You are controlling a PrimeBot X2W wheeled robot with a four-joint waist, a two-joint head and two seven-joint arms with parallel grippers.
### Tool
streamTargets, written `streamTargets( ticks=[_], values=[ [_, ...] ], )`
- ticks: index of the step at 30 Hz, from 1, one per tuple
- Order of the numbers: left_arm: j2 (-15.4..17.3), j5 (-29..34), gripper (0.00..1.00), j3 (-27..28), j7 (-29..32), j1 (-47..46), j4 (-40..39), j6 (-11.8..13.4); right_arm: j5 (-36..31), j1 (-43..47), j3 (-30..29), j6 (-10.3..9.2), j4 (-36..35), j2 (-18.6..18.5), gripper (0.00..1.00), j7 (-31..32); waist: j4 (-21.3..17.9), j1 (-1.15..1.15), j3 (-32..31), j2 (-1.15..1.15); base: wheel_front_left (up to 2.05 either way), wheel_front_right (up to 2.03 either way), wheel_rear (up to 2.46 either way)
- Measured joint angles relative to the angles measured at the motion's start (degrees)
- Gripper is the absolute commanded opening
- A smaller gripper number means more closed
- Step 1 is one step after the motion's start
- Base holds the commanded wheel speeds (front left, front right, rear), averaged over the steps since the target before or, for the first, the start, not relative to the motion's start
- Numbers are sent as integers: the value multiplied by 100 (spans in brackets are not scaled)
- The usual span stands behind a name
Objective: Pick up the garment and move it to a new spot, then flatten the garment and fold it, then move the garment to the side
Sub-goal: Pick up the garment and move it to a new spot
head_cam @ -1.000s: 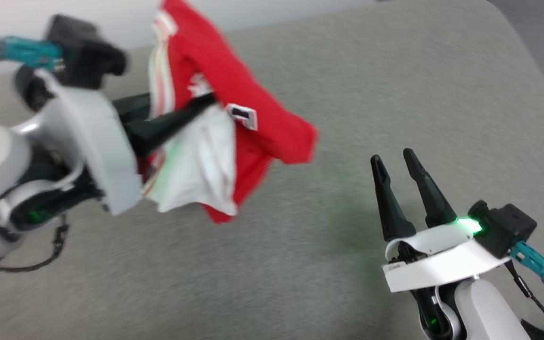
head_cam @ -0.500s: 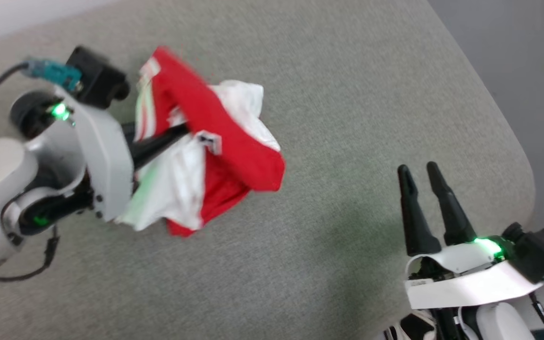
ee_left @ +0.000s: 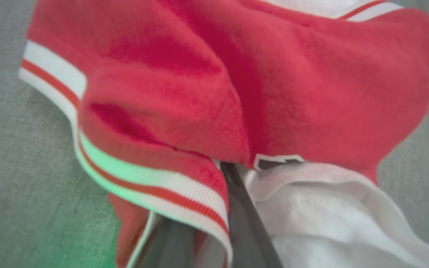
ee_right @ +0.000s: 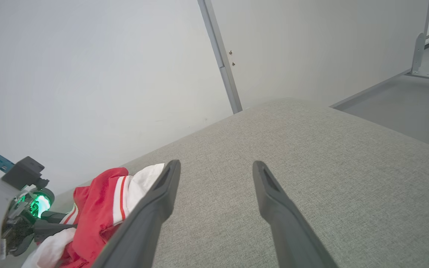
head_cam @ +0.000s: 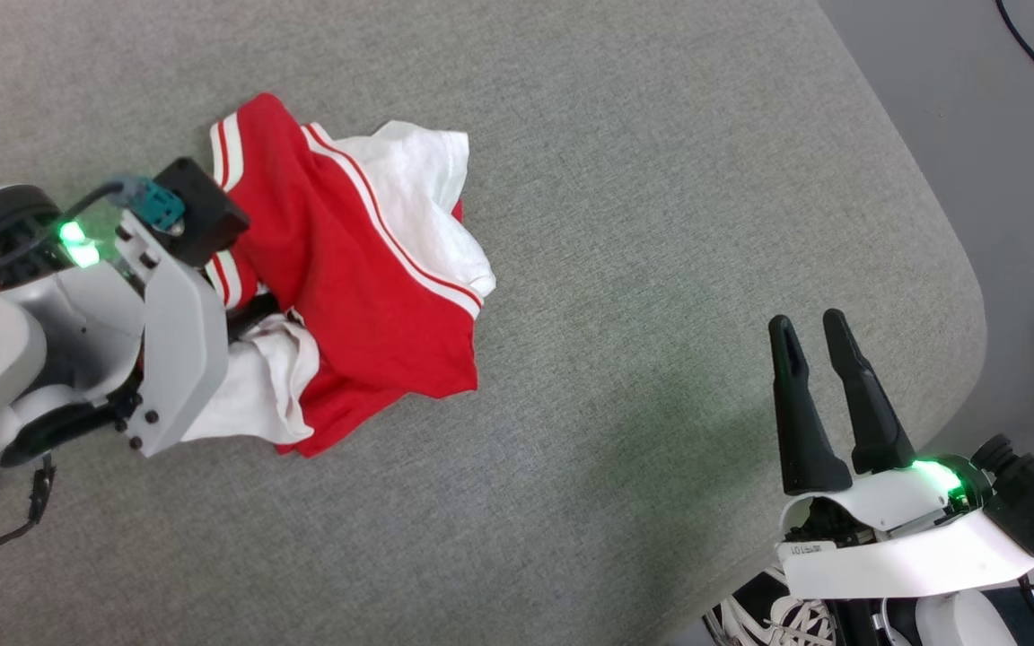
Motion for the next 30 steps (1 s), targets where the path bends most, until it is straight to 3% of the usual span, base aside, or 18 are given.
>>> streamTargets(
  ticks=[3,4,5,6,7,8,14,24,30],
  values=[
    [1,90,0,20,-20,28,21,-16,-8,-1,23,0,-3,0,100,0,-7,0,18,0,0,0,0],
    [0,126,9,21,-57,42,37,-16,-20,-2,37,0,-3,0,100,0,-7,0,12,0,0,0,0],
    [1,132,38,14,-144,53,73,-22,-43,-9,57,0,-1,0,100,0,-5,0,3,0,0,0,0],
    [3,120,53,-5,-252,60,121,-33,-64,-21,96,0,9,-1,100,0,-4,0,-13,0,0,0,0],
    [4,85,91,-27,-380,65,181,-34,-87,-48,144,0,38,0,100,0,-2,0,-37,0,0,0,0],
    [14,49,100,-57,-525,66,249,-34,-130,-96,198,0,79,1,100,0,-1,0,-68,0,0,0,0],
    [141,-122,100,-158,-1473,117,590,3,-517,-367,304,0,508,5,100,0,65,0,-353,0,0,0,0],
    [-489,-865,100,-168,-3082,298,768,19,-1388,-681,-103,0,1313,12,100,0,837,0,-908,0,0,0,0],
    [-827,-925,100,-174,-3989,1074,1475,20,-1748,-710,-319,0,1847,16,100,1,1419,0,-1281,0,0,0,0]
  ],
)
